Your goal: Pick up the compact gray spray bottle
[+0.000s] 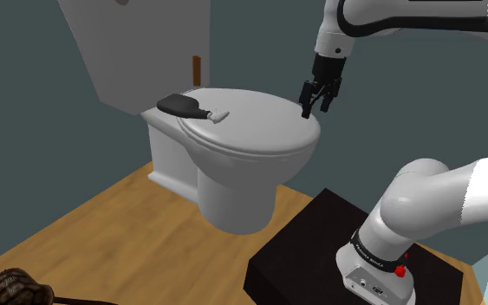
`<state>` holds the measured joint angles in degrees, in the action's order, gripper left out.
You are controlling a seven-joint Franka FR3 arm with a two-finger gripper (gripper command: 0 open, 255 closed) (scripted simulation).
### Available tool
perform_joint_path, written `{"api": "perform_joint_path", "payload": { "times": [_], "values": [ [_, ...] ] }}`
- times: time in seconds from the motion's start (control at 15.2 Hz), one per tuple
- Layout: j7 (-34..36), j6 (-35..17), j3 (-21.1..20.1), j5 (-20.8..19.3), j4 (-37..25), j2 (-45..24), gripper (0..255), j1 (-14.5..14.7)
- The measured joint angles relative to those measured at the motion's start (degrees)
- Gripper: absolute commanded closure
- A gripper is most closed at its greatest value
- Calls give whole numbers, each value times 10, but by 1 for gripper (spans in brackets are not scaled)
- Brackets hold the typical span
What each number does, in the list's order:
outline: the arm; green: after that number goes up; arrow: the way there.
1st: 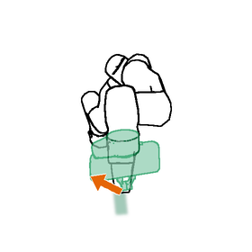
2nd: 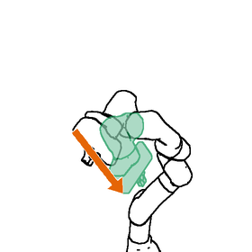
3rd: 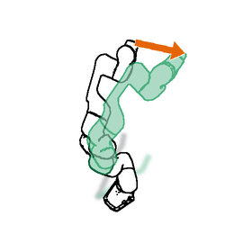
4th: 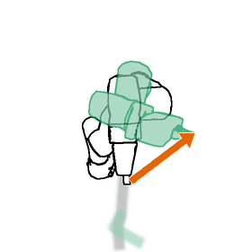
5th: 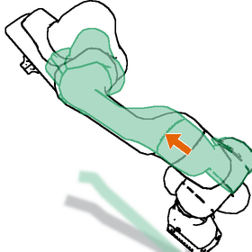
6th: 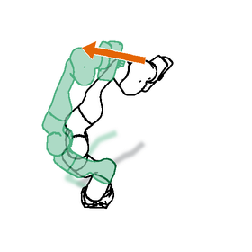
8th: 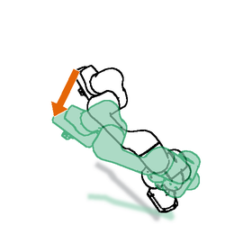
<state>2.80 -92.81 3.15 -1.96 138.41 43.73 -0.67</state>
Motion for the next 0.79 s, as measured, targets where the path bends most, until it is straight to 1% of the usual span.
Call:
{"api": "perform_joint_path", "payload": {
  "times": [0.13,0.26,0.79],
  "values": [
    [2,-6,-3,2,-2,-7,0,2],
    [11,-15,-13,7,-21,-34,0,8],
    [57,-72,-66,23,-130,-194,0,36]
  ]
}}
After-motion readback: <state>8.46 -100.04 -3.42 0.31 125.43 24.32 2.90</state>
